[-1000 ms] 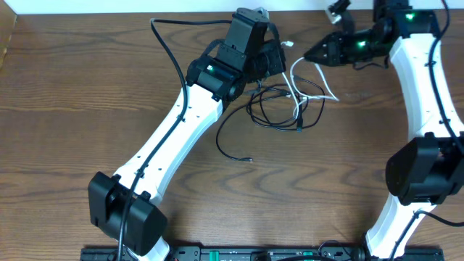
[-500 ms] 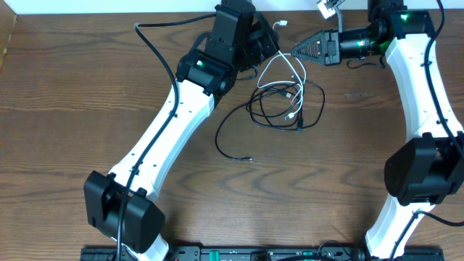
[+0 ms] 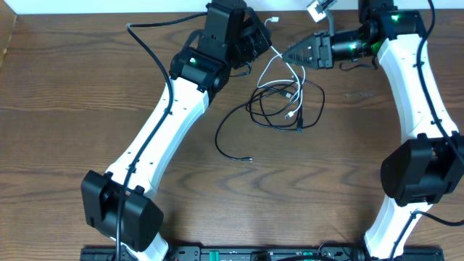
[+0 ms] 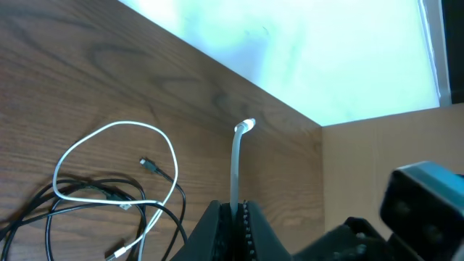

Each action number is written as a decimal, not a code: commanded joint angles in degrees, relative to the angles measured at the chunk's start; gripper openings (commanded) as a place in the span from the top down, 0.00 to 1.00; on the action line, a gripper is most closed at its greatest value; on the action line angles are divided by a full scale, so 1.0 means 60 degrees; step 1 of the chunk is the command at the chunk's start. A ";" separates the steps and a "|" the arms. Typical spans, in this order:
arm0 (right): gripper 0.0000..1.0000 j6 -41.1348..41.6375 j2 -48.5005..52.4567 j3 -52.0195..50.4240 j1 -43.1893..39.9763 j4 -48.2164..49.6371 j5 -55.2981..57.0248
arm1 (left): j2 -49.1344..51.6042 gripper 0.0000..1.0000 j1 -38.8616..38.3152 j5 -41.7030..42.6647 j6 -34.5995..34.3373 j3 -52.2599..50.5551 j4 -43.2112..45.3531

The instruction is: Untangle cables

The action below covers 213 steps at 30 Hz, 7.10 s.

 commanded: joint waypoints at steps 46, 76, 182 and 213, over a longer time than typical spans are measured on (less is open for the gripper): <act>0.99 0.5949 -0.1712 0.2543 -0.3410 0.1392 0.6306 | 0.0113 0.19 0.0568 -0.0780 0.2521 0.0066 -0.2943; 0.99 0.6309 0.0834 0.2834 -0.6033 0.6448 1.0972 | 0.0113 0.19 0.0561 -0.0783 0.3395 0.0066 -0.3413; 0.22 0.3934 0.2324 0.2798 -0.0965 -0.0754 0.8510 | 0.4404 0.76 -0.0291 -0.1253 0.3534 0.0066 -0.4193; 0.14 0.2572 0.2324 0.2798 -0.0739 -0.1239 0.6874 | -0.0710 0.92 -0.0262 -0.1140 0.5217 0.0087 -0.3829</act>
